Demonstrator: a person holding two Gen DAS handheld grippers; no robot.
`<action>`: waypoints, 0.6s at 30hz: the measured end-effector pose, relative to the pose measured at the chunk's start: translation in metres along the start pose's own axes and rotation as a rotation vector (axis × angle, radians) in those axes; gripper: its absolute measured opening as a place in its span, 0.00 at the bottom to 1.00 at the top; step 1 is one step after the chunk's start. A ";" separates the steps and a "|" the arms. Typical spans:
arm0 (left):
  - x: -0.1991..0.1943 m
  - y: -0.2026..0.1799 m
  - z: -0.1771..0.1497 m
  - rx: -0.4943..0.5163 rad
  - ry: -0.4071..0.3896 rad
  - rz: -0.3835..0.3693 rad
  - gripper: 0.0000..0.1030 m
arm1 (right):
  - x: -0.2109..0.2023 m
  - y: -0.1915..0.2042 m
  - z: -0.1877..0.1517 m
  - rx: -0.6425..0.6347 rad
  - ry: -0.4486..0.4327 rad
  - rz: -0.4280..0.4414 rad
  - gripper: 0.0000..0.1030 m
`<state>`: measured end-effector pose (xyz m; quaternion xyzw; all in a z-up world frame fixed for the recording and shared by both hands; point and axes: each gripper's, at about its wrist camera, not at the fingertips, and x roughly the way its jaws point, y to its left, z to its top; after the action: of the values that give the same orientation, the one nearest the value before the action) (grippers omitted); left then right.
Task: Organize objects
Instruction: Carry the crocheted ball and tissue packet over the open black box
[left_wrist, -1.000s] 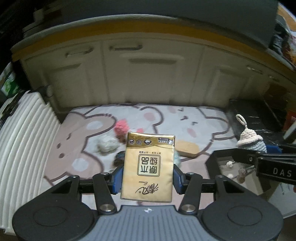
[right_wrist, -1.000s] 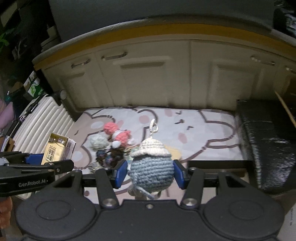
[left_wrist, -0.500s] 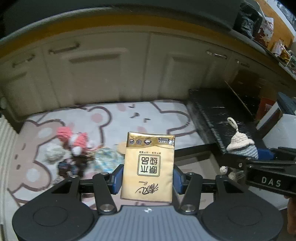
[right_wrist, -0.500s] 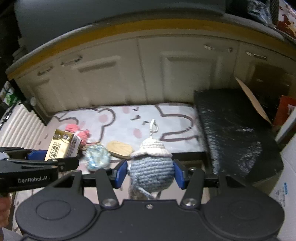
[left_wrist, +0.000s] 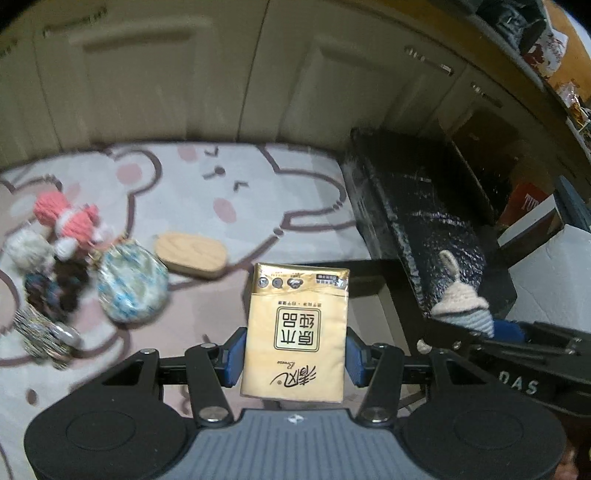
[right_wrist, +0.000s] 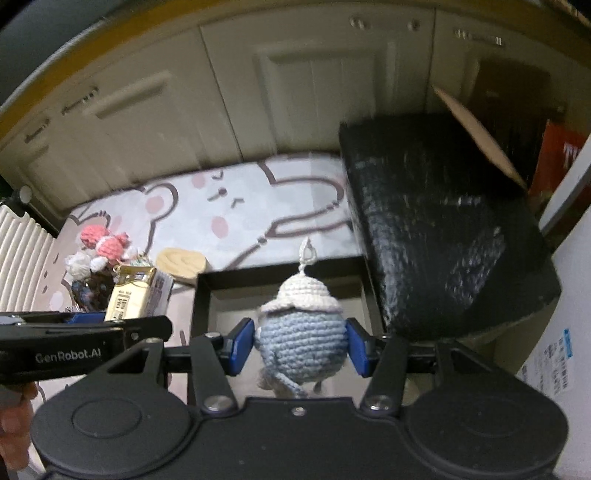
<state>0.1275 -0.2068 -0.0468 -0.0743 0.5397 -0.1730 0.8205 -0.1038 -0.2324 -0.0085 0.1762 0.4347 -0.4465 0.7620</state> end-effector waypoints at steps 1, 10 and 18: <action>0.006 0.000 -0.001 -0.015 0.015 -0.010 0.52 | 0.005 -0.003 -0.001 0.011 0.016 0.004 0.53; 0.051 -0.003 -0.018 -0.070 0.107 -0.023 0.52 | 0.036 -0.013 -0.014 0.073 0.114 -0.029 0.53; 0.059 -0.003 -0.025 -0.100 0.121 -0.025 0.52 | 0.050 -0.021 -0.018 0.073 0.155 -0.052 0.53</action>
<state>0.1250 -0.2298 -0.1066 -0.1115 0.5954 -0.1603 0.7794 -0.1191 -0.2584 -0.0575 0.2262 0.4802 -0.4667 0.7074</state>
